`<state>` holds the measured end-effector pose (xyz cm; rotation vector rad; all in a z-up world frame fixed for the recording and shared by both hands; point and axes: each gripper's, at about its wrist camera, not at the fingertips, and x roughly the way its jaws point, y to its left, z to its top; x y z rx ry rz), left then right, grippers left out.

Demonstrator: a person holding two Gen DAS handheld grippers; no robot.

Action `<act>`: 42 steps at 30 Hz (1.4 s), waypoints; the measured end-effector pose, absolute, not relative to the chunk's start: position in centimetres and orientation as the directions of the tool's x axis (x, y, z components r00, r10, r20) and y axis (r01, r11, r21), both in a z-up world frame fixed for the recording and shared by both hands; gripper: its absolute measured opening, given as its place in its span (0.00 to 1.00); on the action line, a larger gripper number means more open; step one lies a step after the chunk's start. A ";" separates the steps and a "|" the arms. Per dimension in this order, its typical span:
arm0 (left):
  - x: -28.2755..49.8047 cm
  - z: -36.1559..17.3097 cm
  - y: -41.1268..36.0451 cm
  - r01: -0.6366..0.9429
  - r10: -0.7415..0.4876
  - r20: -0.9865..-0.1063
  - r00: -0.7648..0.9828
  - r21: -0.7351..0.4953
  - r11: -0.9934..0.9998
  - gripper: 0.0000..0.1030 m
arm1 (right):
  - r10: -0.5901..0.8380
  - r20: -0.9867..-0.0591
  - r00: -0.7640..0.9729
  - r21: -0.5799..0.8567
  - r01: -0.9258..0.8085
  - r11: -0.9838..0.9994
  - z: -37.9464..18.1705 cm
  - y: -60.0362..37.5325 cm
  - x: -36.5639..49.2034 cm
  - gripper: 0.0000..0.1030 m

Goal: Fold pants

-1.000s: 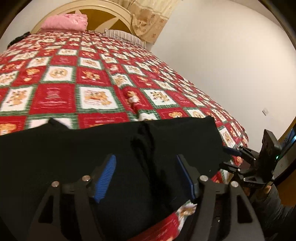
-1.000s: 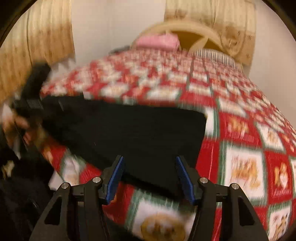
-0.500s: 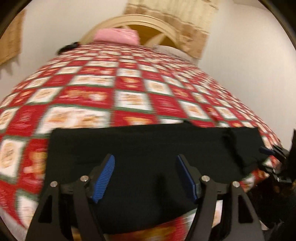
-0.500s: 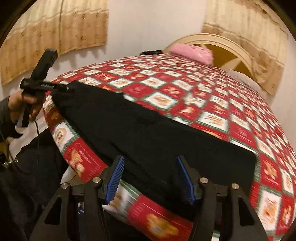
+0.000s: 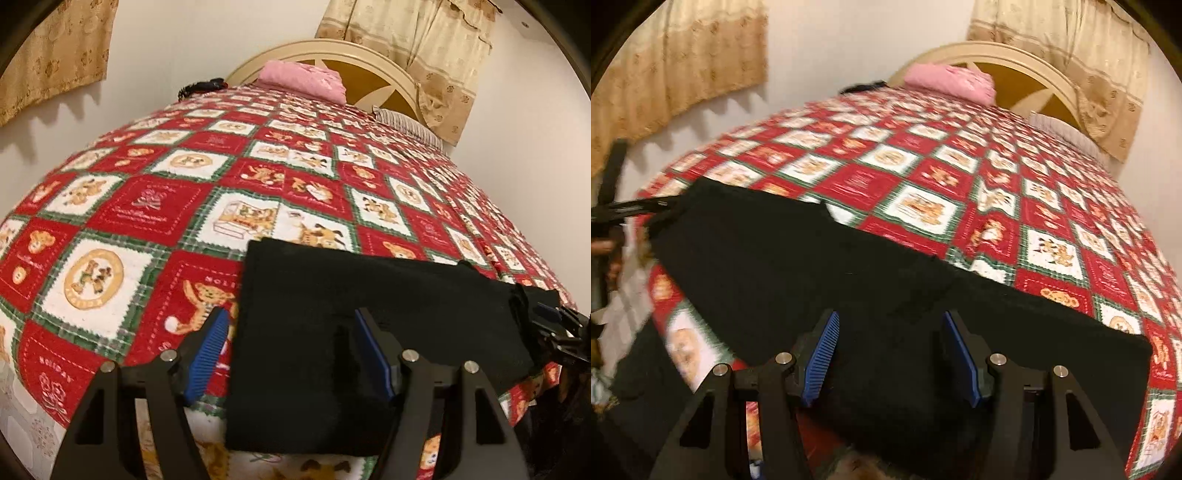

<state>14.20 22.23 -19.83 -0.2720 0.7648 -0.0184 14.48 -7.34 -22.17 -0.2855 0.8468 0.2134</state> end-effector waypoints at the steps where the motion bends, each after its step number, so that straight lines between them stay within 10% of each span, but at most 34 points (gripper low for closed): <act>1: 14.2 -19.9 22.3 -0.081 -0.114 -0.675 0.729 -0.250 0.965 0.69 | 0.049 -0.778 0.626 -0.169 -0.284 0.944 -22.9 -7.4 15.0 0.58; 4: 13.8 -20.3 23.1 -0.082 -0.133 -0.671 0.729 -0.278 0.957 0.77 | 0.035 -0.775 0.632 -0.163 -0.253 0.954 -23.3 -7.9 15.2 0.50; 6: 13.7 -20.7 23.3 -0.071 -0.155 -0.672 0.724 -0.297 0.952 0.77 | 0.046 -0.779 0.626 -0.147 -0.253 0.956 -23.0 -7.8 15.3 0.19; 11: 13.8 -20.5 22.9 -0.039 -0.182 -0.659 0.730 -0.305 0.951 0.77 | 0.069 -0.754 0.653 -0.147 -0.271 0.951 -20.9 -6.9 15.4 0.13; 19: 14.2 -20.6 21.6 -0.007 -0.178 -0.671 0.720 -0.263 0.965 0.80 | 0.045 -0.776 0.630 -0.205 -0.319 0.925 -23.7 -6.0 15.8 0.18; 23: 14.2 -20.4 21.5 0.000 -0.182 -0.678 0.712 -0.259 0.966 0.80 | 0.065 -0.773 0.631 -0.210 -0.352 0.912 -23.2 -6.1 14.4 0.48; 42: 15.7 -20.8 22.5 -0.031 -0.219 -0.685 0.695 -0.332 0.943 0.80 | 0.241 -0.660 0.712 -0.087 -0.391 0.916 -21.1 -9.4 10.0 0.53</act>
